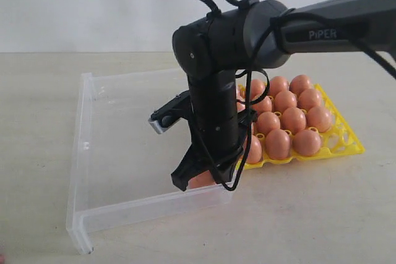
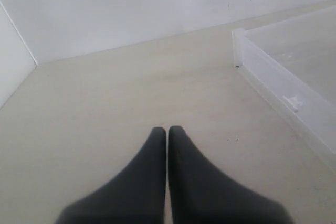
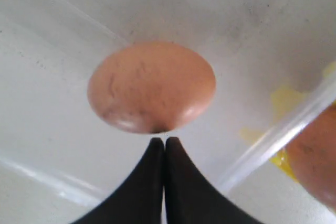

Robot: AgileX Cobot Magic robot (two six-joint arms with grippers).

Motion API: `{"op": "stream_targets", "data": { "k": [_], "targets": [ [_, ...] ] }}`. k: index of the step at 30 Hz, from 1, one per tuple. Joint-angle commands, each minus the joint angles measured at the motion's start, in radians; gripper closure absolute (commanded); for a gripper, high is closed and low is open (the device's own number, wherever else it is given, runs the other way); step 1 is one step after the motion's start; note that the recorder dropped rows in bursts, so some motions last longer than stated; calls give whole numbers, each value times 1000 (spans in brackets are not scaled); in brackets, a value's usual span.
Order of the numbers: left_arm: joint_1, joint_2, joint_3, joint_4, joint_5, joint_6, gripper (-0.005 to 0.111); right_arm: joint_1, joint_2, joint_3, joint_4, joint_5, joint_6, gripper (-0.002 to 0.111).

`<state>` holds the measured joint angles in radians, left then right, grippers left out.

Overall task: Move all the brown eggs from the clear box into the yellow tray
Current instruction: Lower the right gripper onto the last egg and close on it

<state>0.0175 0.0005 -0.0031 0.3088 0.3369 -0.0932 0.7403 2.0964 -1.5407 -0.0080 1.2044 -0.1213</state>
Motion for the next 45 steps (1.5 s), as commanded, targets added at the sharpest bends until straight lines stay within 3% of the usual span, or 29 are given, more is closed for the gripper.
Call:
{"op": "stream_targets", "data": {
  "k": [1,6,13,16,20,22,28,32,45],
  "targets": [
    [-4,-1,3,-2,-1,-5,105,-5,22,3,-5,-138,-31,108],
    [-4,-1,3,-2,-1,-5,105,-5,-1,2,-8,-264,-56,108],
    [-4,-1,3,-2,-1,-5,105,-5,-95,2,-16,-216,-100,107],
    [-4,-1,3,-2,-1,-5,105,-3,-111,-3,-16,-245,-149,88],
    [-4,-1,3,-2,-1,-5,105,-3,-81,-8,28,-372,-76,44],
    [-4,-1,3,-2,-1,-5,105,-3,-55,-8,28,-457,47,38],
    [-4,-1,3,-2,-1,-5,105,-3,17,-8,91,-688,358,45],
    [-4,-1,3,-2,-1,-5,105,-3,28,-8,216,-742,346,45],
    [-4,-1,3,-2,-1,-5,105,12,40,-8,318,-754,348,45]
  ]
}}
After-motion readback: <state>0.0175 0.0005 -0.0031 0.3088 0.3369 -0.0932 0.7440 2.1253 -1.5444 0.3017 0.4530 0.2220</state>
